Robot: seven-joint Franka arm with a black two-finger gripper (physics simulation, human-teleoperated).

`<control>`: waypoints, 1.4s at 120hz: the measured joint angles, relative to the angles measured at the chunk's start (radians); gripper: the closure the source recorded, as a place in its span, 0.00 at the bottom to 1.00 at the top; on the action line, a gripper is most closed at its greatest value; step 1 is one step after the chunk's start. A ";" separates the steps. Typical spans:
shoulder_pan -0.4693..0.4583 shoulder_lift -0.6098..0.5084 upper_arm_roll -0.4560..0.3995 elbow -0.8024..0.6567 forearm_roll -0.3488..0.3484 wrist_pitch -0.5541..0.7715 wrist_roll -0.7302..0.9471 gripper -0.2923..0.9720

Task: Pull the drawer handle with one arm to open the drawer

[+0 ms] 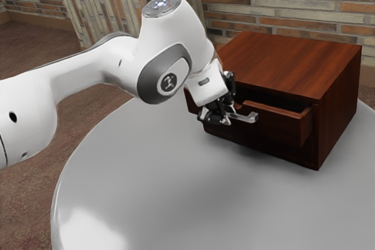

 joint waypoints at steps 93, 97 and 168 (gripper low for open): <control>-0.001 -0.188 -0.016 -0.258 -0.003 0.074 -0.006 0.72; 0.000 -0.197 -0.017 -0.267 -0.003 0.075 -0.006 0.73; 0.001 -0.330 -0.014 -0.434 -0.002 0.115 -0.012 0.72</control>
